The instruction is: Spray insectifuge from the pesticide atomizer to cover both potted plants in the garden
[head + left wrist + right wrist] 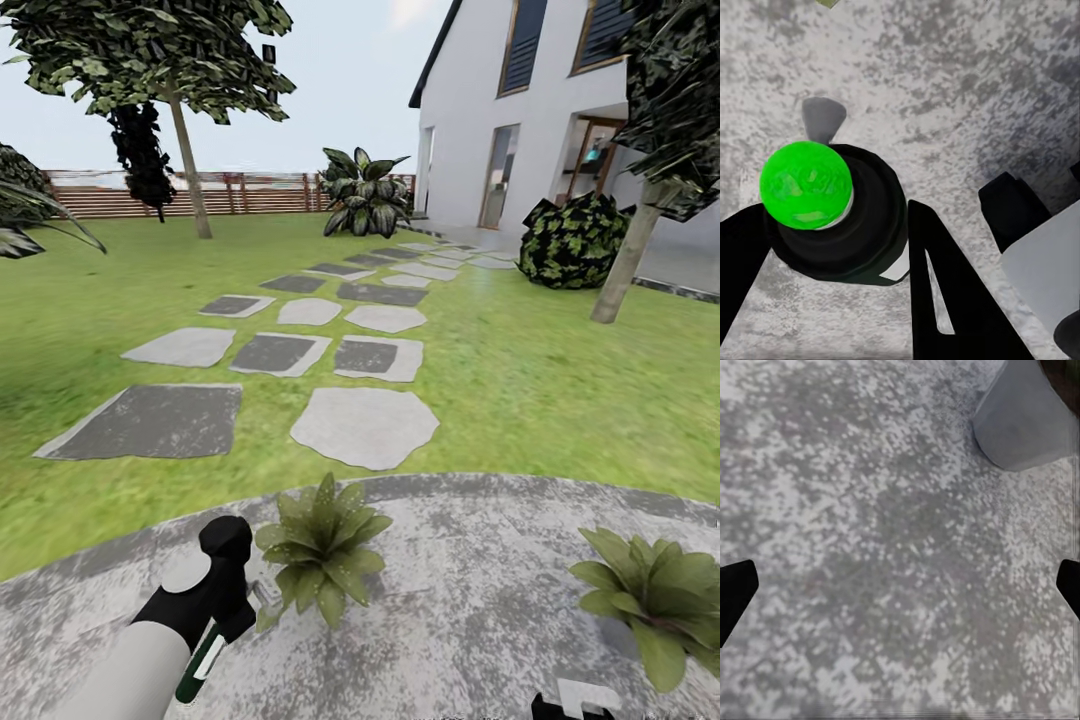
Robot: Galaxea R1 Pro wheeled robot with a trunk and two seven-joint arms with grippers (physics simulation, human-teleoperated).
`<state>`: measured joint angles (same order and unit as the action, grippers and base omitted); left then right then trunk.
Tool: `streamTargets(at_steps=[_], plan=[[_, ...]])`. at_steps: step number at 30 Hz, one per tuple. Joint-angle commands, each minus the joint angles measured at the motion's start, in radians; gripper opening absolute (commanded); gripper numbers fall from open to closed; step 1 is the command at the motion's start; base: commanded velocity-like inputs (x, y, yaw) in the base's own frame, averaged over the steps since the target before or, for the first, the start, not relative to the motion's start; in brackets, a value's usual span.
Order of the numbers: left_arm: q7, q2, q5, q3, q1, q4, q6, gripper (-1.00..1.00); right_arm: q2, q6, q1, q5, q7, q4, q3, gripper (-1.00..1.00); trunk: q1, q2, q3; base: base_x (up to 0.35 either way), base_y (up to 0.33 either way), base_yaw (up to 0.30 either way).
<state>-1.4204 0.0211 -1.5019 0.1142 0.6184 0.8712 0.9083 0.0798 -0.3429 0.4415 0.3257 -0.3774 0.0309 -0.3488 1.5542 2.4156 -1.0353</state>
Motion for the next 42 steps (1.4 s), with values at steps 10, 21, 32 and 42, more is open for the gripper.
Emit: streamTargets(at_steps=[10, 21, 32, 42], plan=[[0.098, 0.006, 0.115, -0.003, -0.009, -0.025, 0.009, -1.0, 0.0, -0.004, 0.0, 0.01, -0.003, -0.002, -0.009, 1.0, 0.0, 0.0, -0.001, 0.016, 0.103, -0.027], [0.097, 0.013, 0.113, 0.008, -0.014, -0.03, 0.009, -1.0, 0.0, -0.003, 0.0, 0.01, -0.003, -0.002, -0.009, 1.0, 0.0, 0.0, -0.001, 0.153, 0.3, 0.0], [0.1, 0.04, 0.11, 0.01, -0.034, -0.149, 0.003, -1.0, 0.0, -0.004, 0.001, 0.01, -0.003, -0.002, -0.009, 1.0, 0.0, 0.0, -0.001, 0.003, 0.092, 0.0], [0.086, 0.064, 0.113, 0.011, -0.02, -0.014, 0.0, -1.0, -0.001, -0.004, 0.0, 0.01, -0.003, -0.002, -0.009, 1.0, 0.0, 0.0, -0.001, 0.0, 0.0, 0.0]])
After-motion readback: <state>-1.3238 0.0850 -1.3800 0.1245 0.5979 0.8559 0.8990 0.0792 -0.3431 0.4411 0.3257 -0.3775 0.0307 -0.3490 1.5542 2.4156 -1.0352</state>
